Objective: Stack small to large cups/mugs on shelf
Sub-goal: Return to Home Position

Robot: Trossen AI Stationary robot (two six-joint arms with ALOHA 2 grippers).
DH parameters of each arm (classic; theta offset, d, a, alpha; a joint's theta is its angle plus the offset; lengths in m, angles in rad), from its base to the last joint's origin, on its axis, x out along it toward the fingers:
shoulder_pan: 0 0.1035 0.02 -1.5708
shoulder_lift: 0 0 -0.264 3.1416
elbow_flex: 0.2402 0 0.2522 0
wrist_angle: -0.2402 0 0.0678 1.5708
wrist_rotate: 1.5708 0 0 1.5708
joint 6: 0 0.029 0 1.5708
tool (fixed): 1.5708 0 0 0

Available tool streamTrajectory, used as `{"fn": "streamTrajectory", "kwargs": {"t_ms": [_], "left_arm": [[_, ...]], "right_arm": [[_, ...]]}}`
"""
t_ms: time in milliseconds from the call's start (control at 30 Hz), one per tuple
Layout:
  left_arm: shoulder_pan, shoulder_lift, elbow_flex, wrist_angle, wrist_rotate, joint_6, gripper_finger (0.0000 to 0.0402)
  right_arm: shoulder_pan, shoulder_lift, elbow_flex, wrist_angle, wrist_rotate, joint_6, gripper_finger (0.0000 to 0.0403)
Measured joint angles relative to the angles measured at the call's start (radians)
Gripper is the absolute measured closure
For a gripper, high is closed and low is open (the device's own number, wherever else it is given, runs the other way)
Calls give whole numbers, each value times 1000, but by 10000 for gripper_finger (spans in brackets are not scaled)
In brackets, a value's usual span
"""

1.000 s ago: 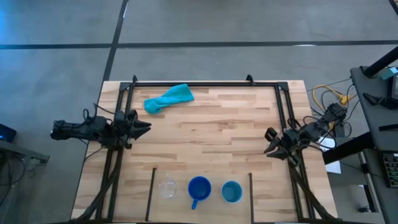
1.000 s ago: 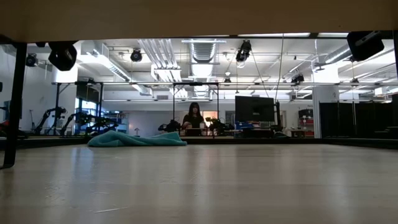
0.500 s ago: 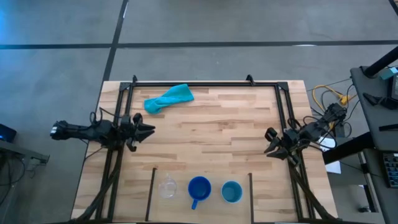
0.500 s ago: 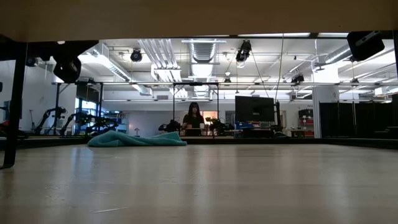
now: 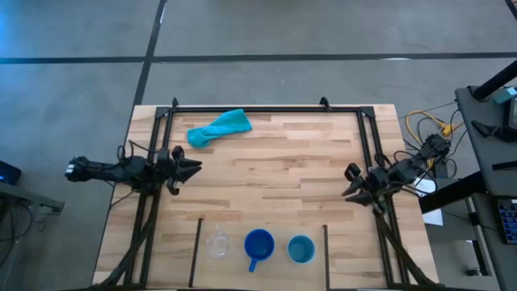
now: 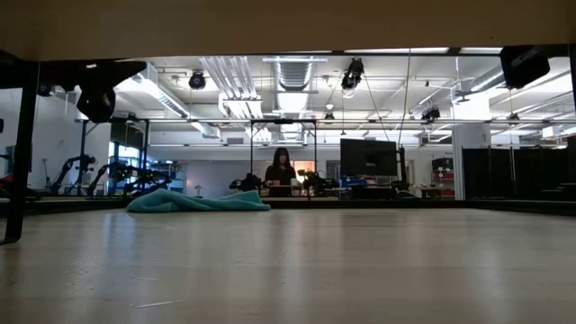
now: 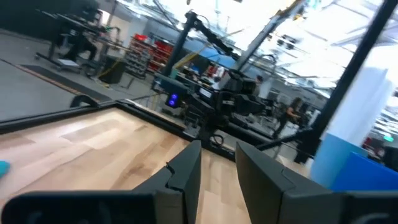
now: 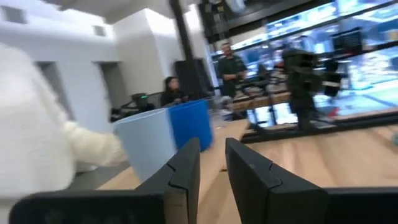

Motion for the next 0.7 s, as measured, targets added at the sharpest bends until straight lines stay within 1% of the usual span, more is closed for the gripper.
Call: {"fn": "streamTrajectory", "kwargs": {"t_ms": [67,200,433,700], "left_arm": [[0,-3,0,0,-18,0,315],[0,-3,-1,0,-20,0,315],[0,-1,-2,0,-19,5,315],[2,-7,-3,1,-17,53,315]], "right_arm": [[-1,0,0,-7,28,2,333],[-7,0,0,-6,29,-14,334],[-52,0,0,-11,25,-52,327],[-117,0,0,-28,-60,-53,330]]}}
